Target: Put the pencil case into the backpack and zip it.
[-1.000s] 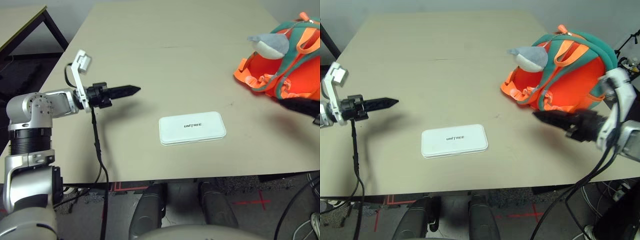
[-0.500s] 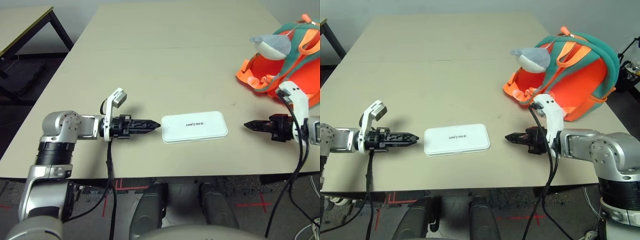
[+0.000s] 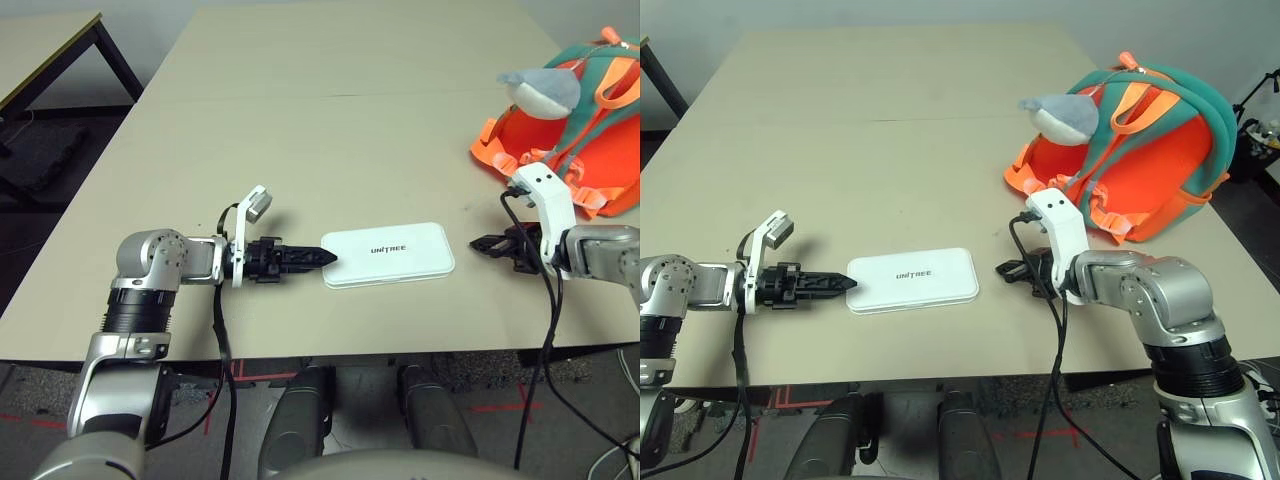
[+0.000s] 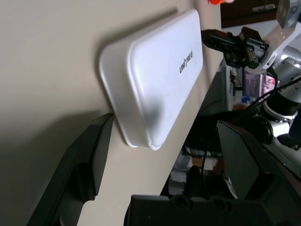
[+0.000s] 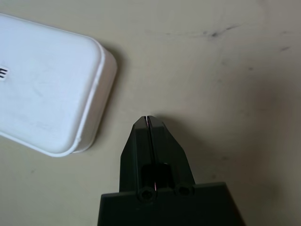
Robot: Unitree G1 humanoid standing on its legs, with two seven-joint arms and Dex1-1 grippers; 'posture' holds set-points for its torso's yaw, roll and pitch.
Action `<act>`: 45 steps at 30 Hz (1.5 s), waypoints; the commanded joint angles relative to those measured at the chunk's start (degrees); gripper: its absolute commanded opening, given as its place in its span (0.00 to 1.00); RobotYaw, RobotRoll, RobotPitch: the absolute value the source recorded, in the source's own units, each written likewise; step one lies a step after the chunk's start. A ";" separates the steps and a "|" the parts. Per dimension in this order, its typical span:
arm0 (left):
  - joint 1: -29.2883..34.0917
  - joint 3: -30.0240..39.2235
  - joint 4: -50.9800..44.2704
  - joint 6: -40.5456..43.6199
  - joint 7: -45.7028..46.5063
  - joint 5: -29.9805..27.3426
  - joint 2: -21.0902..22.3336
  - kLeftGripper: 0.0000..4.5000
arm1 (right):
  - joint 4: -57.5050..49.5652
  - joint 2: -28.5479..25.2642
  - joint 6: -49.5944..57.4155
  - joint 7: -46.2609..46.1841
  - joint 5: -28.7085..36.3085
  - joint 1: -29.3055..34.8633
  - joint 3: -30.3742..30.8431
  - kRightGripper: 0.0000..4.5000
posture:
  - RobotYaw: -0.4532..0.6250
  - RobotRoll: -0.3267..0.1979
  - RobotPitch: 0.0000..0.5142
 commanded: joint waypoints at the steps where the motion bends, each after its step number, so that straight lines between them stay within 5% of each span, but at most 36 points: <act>1: 0.46 -0.39 1.84 -0.76 1.26 2.04 0.05 1.00 | -0.33 0.90 -0.35 0.58 -1.75 0.02 2.18 0.00 | 0.46 0.62 0.33; 15: 2.53 -2.30 4.02 -4.06 2.17 5.29 -4.51 1.00 | -4.58 6.17 3.84 0.23 -3.06 -3.52 5.17 0.00 | 0.46 0.62 0.34; 37: 5.02 -0.57 0.44 -0.24 2.44 4.49 -5.51 1.00 | -3.07 12.75 4.84 -0.98 -5.57 -7.52 6.11 0.00 | 0.48 0.62 0.36; 45: 4.20 -0.71 -1.81 -1.94 0.06 3.30 -4.83 0.47 | -3.92 13.43 3.40 -1.55 -5.63 -6.11 2.86 0.00 | 0.47 0.62 0.35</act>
